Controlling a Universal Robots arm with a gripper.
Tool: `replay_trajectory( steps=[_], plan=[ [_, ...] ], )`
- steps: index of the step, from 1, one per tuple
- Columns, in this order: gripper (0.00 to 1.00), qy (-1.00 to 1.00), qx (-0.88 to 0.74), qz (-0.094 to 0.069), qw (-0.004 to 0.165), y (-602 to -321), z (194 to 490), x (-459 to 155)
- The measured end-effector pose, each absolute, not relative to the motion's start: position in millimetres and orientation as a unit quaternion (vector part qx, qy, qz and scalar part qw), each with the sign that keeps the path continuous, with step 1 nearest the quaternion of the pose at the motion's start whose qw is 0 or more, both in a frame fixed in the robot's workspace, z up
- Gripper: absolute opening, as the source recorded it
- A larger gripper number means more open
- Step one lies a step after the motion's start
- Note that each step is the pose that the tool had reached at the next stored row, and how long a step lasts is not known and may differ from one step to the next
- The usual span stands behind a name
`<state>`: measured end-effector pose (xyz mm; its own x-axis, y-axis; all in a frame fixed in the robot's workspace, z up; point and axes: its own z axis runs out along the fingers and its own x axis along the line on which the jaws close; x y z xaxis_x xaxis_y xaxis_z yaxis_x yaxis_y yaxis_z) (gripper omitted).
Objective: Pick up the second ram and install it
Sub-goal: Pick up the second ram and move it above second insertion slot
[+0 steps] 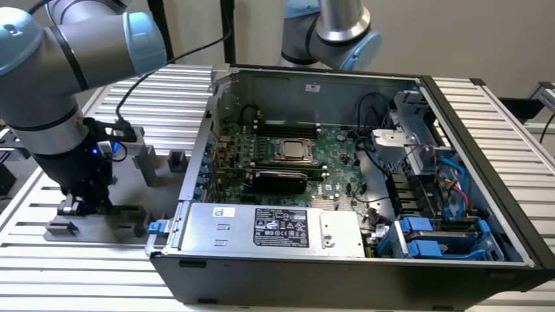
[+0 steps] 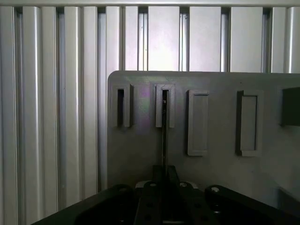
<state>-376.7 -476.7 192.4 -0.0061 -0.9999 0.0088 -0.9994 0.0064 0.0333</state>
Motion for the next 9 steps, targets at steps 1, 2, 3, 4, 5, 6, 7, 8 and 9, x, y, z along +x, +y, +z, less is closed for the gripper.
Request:
replay_trajectory(
  steps=[1,2,3,4,5,6,7,8,9],
  plan=[
    [0.18,-0.709,0.705,-0.009,0.015,-476.8,192.4,-376.5],
    [0.16,-0.709,0.705,-0.009,0.015,-476.8,192.4,-376.4],
    [0.16,-0.709,0.705,-0.009,0.015,-476.8,192.5,-376.3],
    [0.16,-0.709,0.705,-0.009,0.015,-476.8,192.5,-376.2],
    [0.14,-0.709,0.705,-0.009,0.015,-476.8,192.5,-376.2],
    [0.14,-0.709,0.705,-0.009,0.015,-476.8,192.5,-376.1],
    [0.14,-0.710,0.704,-0.009,0.015,-476.8,192.5,-376.1],
    [0.14,-0.710,0.704,-0.009,0.015,-476.8,192.5,-376.0],
    [0.14,-0.711,0.703,-0.009,0.015,-476.8,192.5,-376.0]
  ],
)
